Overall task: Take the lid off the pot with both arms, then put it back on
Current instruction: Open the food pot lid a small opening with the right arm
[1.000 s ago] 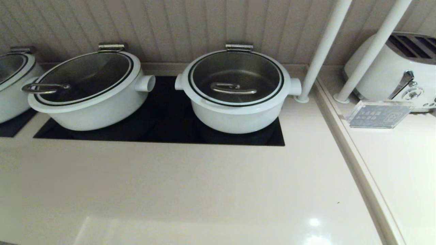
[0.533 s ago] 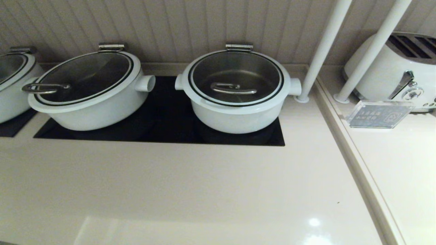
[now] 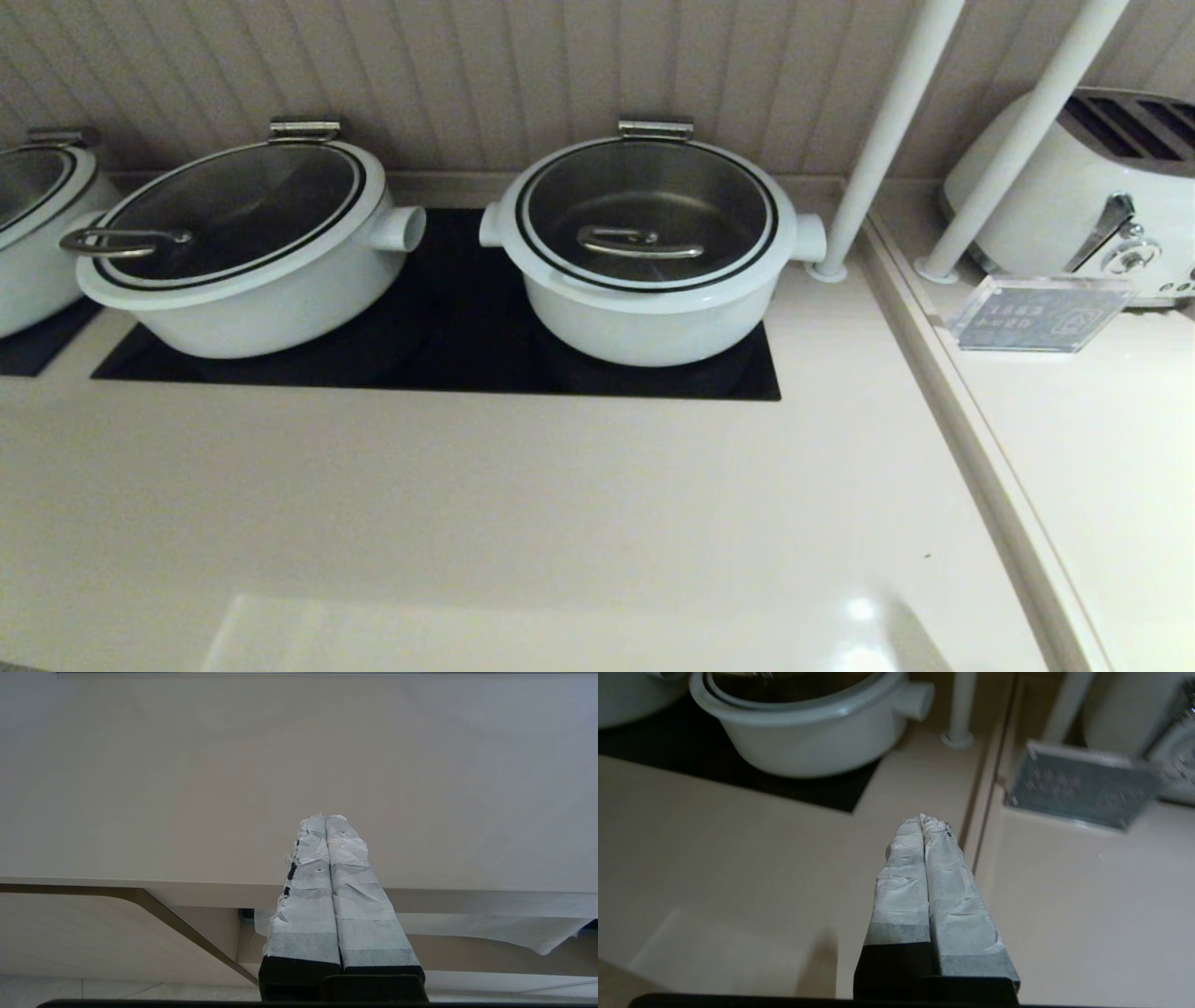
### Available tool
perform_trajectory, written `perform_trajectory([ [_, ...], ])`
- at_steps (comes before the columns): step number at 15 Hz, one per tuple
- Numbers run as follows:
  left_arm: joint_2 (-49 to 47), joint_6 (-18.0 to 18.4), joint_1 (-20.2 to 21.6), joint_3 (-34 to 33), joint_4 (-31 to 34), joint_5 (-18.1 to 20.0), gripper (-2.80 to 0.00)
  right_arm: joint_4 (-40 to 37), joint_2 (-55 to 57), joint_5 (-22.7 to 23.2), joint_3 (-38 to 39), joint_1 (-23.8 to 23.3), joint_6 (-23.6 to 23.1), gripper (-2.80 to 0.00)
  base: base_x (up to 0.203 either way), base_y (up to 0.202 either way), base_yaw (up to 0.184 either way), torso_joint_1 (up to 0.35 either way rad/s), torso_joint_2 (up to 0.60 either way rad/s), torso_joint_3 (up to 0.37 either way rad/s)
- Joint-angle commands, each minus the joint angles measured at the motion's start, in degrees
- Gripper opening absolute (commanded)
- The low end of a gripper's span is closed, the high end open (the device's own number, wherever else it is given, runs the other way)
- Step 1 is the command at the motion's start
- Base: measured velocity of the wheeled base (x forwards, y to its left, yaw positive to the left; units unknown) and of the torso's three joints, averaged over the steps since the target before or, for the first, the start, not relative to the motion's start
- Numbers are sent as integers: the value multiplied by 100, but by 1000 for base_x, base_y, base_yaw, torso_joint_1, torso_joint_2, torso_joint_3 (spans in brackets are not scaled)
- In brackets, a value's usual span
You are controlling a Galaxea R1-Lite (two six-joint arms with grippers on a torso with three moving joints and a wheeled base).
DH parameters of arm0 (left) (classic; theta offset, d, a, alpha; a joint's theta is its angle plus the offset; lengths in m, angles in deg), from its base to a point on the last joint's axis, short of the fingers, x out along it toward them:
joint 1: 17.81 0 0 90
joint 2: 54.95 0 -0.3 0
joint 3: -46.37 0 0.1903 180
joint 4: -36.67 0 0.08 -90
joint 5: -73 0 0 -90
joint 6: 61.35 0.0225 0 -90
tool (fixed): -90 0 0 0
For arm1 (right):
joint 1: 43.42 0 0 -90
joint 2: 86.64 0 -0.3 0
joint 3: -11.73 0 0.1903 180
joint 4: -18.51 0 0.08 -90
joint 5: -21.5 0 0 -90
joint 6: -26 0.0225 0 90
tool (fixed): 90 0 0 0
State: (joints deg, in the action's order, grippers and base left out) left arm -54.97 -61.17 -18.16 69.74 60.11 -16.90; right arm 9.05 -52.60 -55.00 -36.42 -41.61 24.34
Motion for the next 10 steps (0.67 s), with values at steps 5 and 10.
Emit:
perform_trajectory([
  [5,-6,-1,0,0,10,-1,-280,1878,2808,1181,-681,796,29,-280,0,0,0,0,0,0],
  [10,-6,-1,0,0,7,-1,-280,2876,3948,1506,-814,2111,472,-280,0,0,0,0,0,0],
])
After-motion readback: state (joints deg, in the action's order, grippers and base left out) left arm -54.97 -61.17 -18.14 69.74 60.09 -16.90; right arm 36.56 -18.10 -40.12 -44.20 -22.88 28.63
